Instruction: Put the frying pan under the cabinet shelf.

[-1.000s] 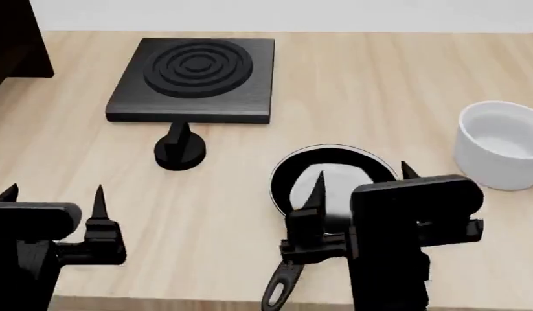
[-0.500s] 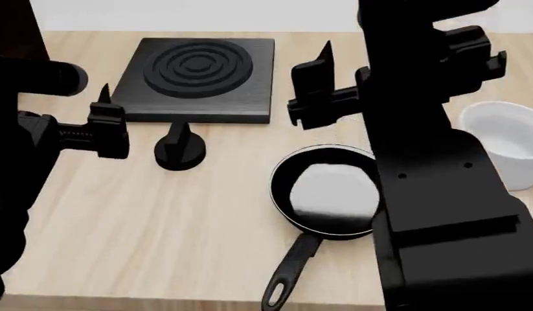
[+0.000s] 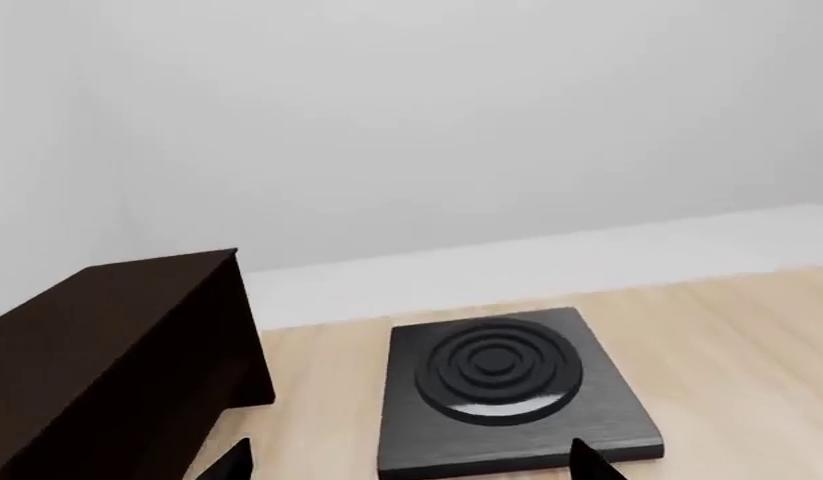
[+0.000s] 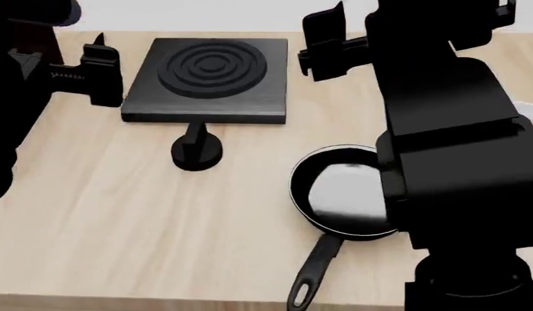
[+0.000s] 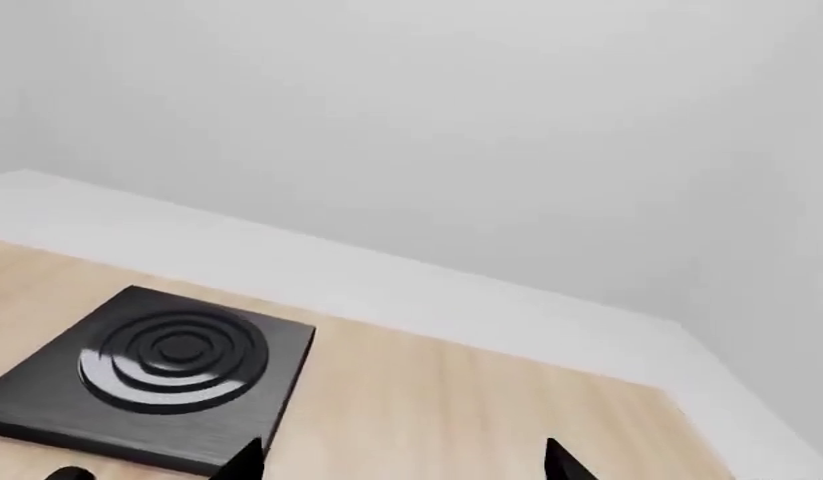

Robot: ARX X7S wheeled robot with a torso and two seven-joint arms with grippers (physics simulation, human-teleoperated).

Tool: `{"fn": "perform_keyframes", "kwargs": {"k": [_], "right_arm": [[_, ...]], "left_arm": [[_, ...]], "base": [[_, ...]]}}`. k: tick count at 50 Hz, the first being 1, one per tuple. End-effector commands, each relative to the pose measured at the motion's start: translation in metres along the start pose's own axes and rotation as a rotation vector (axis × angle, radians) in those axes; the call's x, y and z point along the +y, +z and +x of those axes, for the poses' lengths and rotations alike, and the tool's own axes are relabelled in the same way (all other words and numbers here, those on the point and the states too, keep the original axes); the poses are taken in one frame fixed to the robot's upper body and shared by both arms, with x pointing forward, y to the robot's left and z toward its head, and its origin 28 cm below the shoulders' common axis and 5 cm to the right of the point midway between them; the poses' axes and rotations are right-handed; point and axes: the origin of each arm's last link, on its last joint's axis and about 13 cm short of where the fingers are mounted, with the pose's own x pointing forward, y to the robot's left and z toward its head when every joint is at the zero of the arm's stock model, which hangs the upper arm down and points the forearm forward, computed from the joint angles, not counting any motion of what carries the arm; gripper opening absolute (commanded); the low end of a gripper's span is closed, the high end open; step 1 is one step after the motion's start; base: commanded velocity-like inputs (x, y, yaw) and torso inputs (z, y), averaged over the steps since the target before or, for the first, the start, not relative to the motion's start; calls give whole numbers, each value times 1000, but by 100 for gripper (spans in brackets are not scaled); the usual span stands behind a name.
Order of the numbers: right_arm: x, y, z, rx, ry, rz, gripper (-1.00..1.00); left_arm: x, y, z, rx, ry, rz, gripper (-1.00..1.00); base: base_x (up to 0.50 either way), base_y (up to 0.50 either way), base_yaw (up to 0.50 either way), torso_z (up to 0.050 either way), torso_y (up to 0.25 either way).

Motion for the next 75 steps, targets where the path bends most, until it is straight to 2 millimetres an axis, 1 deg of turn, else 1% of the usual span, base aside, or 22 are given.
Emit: {"fn": "perform_keyframes", "kwargs": {"k": [1,10,22,44,54,61,65,66,67,69,71,73,75], "right_arm": [[1,2,4,10,-3,-3,100],[2,9,4,-4,-2,-9,100],[2,12,3,-12,-2,-13,100],[0,14,4,-10,-5,-20,100],[-1,14,5,-12,-11,-14,100],[2,11,3,-9,-3,-24,100],[3,12,2,-18,4,-12,100],[3,13,2,-39,16,-23,100],[3,13,2,-23,6,-35,100],[5,14,1,-49,24,-7,100],[5,14,2,-32,6,-22,100],[5,15,1,-60,13,-8,100],[4,15,3,-40,7,-19,100]], "left_arm": [[3,11,1,-7,-4,-1,100],[5,16,-1,-13,-10,-14,100],[6,23,-4,-31,-17,-17,100],[7,30,-4,-37,-35,-44,100],[5,29,-3,-37,-38,-42,100],[5,28,-3,-35,-38,-42,100],[6,28,-4,-36,-36,-43,100],[6,29,-4,-37,-36,-42,100],[6,29,-4,-37,-35,-42,100],[6,30,-4,-38,-35,-44,100],[6,30,-5,-39,-36,-45,100],[5,30,-5,-41,-38,-46,100],[5,30,-5,-41,-38,-45,100]], "base": [[0,500,0,0,0],[0,500,0,0,0],[0,500,0,0,0],[0,500,0,0,0],[0,500,0,0,0],[0,102,0,0,0],[0,0,0,0,0],[0,0,0,0,0],[0,0,0,0,0],[0,0,0,0,0],[0,0,0,0,0],[305,0,0,0,0],[500,0,0,0,0]]}}
